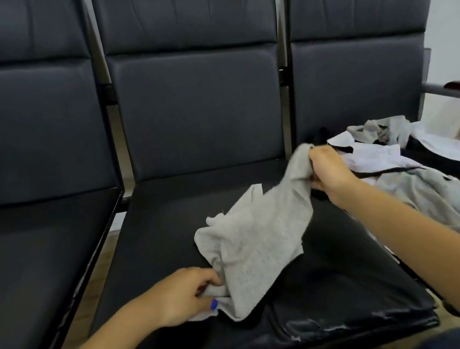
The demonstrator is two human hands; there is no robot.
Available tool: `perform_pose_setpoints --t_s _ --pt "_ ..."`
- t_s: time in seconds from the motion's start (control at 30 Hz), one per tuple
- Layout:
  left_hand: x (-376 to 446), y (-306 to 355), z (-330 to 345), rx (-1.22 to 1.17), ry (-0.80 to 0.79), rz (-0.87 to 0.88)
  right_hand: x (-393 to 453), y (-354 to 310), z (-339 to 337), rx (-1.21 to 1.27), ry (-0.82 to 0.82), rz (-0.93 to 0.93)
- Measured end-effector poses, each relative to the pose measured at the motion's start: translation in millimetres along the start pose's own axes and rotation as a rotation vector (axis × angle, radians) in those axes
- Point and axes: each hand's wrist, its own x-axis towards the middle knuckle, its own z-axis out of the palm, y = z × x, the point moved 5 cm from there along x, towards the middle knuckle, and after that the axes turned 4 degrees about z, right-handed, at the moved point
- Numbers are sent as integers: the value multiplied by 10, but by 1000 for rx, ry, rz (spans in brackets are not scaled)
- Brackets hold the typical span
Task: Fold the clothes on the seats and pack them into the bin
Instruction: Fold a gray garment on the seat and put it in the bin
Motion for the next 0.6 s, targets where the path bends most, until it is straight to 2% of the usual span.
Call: perform_pose_setpoints --t_s 0.07,0.13,0.23,0.33,0.4,0.5,0.53,0.6 --pt "12 -27 -45 -54 35 -11 24 377 -107 -159 4 58" --pt "12 -53 -99 -180 86 -27 -23 582 -150 -478 -81 65" --pt "5 15 -163 -467 207 -98 -233 594 -21 -917 -371 -78" --pt "-30 172 -203 -860 322 -188 -558 506 171 -1100 -596 -225" --pt "-61 294 -251 -1016 356 -169 -840 481 340 -1027 -781 -319" --pt "-109 440 -316 -1118 378 -119 -1233 396 600 -746 -1020 -412" --pt "-125 477 -346 -1118 395 -101 -1278 367 633 -655 -1019 -426" --pt "-145 496 -392 -1137 439 -50 -1264 314 663 -547 -911 -403"
